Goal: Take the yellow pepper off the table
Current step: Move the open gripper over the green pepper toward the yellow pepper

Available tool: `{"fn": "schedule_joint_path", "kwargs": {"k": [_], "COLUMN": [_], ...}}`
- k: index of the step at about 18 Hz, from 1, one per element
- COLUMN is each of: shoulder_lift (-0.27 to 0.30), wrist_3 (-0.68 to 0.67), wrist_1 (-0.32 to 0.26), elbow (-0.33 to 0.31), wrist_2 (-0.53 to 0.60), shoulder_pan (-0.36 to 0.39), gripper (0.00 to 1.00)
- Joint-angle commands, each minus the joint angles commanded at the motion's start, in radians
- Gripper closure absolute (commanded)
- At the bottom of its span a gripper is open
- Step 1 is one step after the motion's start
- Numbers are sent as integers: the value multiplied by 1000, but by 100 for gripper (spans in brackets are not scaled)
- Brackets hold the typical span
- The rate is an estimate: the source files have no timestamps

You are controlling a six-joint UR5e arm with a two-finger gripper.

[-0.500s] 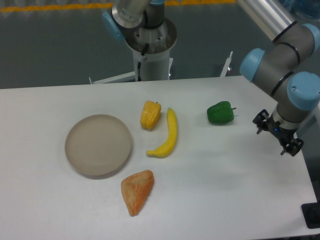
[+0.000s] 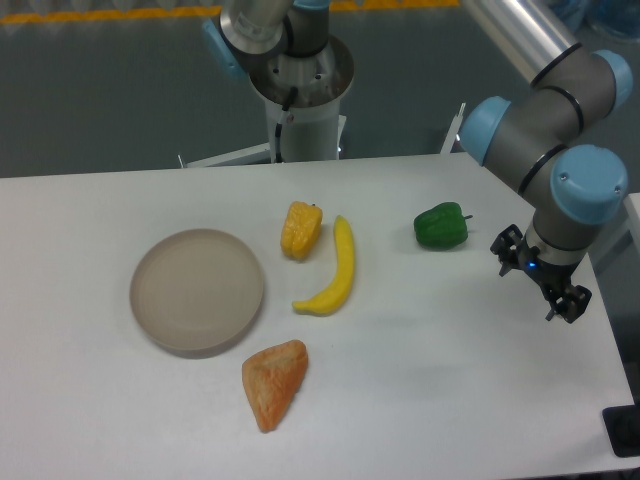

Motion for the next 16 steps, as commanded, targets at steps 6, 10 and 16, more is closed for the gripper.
{"fn": "schedule_joint_path", "kwargs": {"k": [6, 10, 16], "shoulder_lift": [115, 295, 471], "wrist_3": [-118, -296, -547], "wrist_1": [-3, -14, -14], "elbow": [-129, -341, -575], "wrist_2": [-77, -77, -87], "shoulder_pan": [12, -6, -93], "gripper": [0, 0, 0]}}
